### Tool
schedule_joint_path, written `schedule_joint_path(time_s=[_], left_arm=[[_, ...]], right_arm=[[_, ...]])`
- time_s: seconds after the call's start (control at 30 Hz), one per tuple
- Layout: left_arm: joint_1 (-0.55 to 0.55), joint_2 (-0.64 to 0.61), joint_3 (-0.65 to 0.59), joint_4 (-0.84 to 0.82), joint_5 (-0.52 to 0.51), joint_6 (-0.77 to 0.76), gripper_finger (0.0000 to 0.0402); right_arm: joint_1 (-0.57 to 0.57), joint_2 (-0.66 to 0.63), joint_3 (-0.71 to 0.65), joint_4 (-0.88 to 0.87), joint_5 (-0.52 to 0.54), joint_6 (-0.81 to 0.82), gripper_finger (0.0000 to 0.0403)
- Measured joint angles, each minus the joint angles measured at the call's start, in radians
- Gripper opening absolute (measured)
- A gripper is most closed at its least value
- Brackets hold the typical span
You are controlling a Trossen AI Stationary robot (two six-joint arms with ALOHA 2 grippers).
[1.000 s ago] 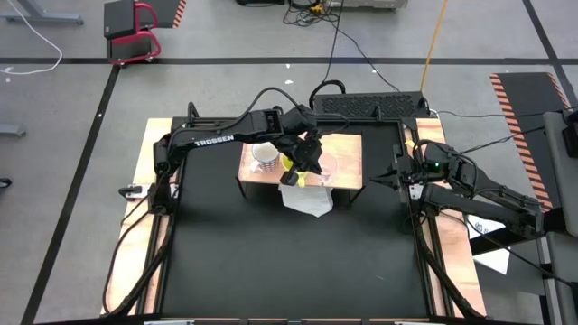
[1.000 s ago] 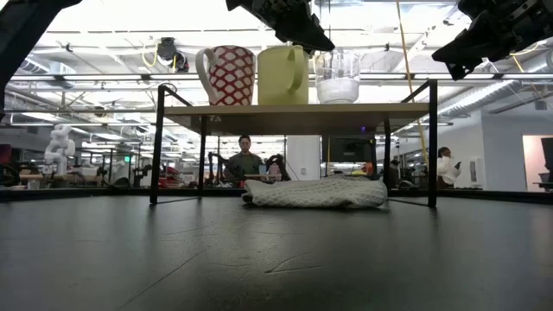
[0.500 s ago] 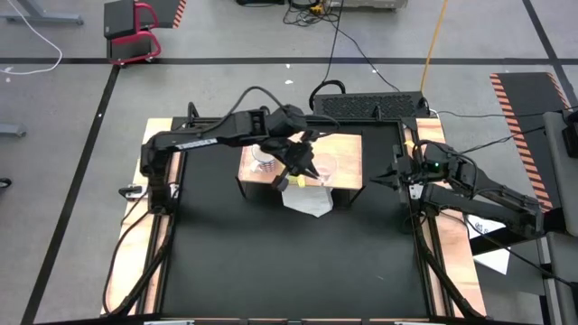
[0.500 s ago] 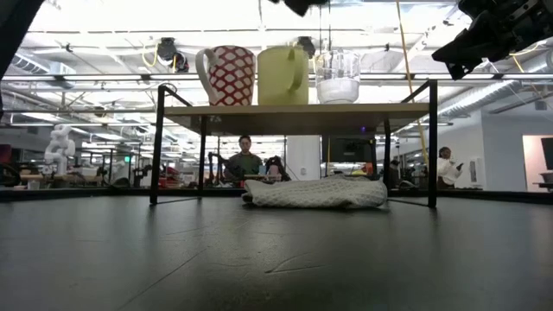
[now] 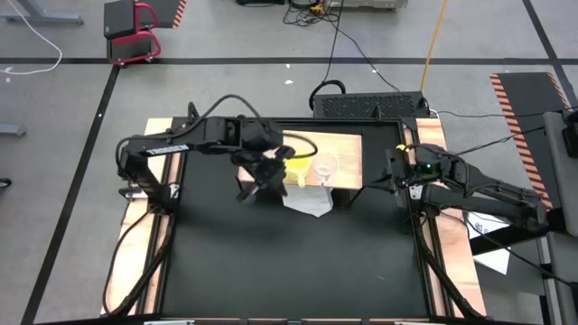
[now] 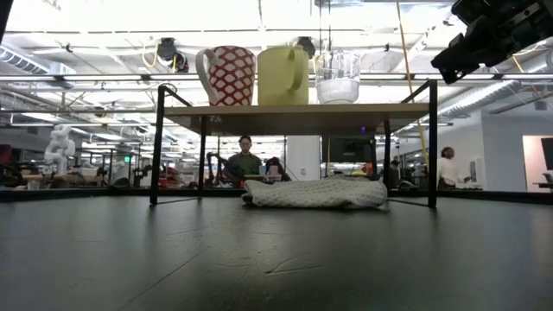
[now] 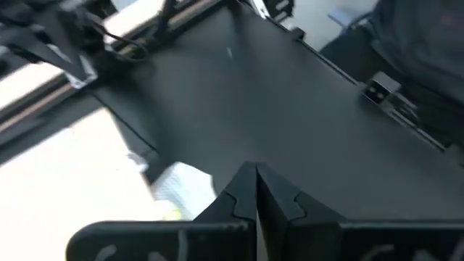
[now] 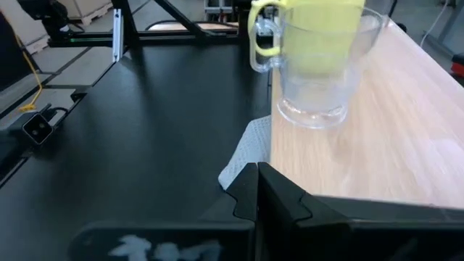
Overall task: Stack small to large cups/mugs on shelf
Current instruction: Put the transparent mug on the shelf
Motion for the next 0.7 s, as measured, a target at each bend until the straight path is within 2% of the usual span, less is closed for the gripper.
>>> schedule_joint_path(time_s=[0.1, 0.27, 0.47, 0.7], left_arm=[[-0.018, -0.053, -0.101, 0.035, -0.016, 0.000, 0.0002], [-0.026, -0.209, -0.378, 0.248, -0.047, -0.015, 0.0001], [-0.018, -0.514, -0.736, 0.584, -0.056, -0.097, 0.0001], [-0.005, -0.831, -1.062, 0.834, -0.103, -0.208, 0.0001]], right_arm=[[0.014, 0.001, 0.000, 0.005, 0.001, -0.007, 0.0000], [0.032, 0.000, 0.000, 0.012, 0.003, -0.011, 0.0000], [0.042, 0.000, 0.000, 0.012, 0.004, -0.011, 0.0000], [0.042, 0.000, 0.000, 0.015, 0.006, -0.011, 0.0000]])
